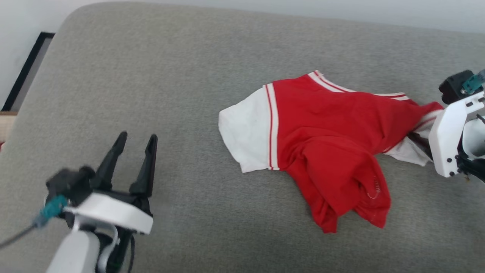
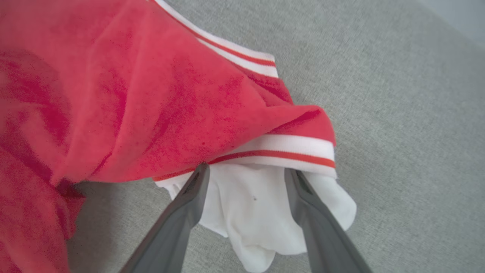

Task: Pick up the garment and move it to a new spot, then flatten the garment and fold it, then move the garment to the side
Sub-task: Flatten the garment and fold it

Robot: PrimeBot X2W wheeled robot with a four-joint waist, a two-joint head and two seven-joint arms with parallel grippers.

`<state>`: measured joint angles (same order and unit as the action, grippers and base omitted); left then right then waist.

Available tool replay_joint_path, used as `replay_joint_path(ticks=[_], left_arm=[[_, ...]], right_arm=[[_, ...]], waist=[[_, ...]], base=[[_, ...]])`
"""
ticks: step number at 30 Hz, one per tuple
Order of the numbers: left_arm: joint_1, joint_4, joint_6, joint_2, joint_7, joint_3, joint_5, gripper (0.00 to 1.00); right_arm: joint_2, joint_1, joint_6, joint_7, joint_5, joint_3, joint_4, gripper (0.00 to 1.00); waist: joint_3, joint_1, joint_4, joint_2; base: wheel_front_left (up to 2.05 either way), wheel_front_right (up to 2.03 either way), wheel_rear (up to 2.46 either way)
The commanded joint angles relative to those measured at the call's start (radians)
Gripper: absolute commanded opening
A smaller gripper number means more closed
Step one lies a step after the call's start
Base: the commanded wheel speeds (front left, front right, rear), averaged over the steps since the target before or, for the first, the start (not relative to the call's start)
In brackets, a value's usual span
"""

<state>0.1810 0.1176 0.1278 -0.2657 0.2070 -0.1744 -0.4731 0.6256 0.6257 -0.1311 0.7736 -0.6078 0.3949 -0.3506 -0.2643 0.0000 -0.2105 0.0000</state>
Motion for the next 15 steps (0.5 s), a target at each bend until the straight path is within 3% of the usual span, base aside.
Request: replay_joint_path(ticks=[1, 8, 15], left_arm=[[0.03, -0.006, 0.002, -0.024, -0.026, -0.016, -0.025, 1.0], [0.162, -0.044, 0.002, -0.188, -0.22, -0.129, -0.162, 1.0], [0.305, -0.033, 0.002, -0.3, -0.444, -0.204, -0.293, 1.0]], right_arm=[[-0.012, -0.008, 0.001, -0.015, -0.007, -0.008, 0.018, 1.0], [-0.09, -0.066, 0.0, -0.111, 0.027, -0.113, 0.123, 1.0], [-0.222, -0.133, 0.0, -0.283, 0.139, -0.234, 0.259, 1.0]], waist=[[0.014, 0.0, 0.021, 0.0], [0.034, 0.0, 0.093, 0.0], [0.03, 0.0, 0.177, 0.0]], base=[[0.0, 0.0, 0.0], [0.0, 0.0, 0.0], [0.0, 0.0, 0.0]])
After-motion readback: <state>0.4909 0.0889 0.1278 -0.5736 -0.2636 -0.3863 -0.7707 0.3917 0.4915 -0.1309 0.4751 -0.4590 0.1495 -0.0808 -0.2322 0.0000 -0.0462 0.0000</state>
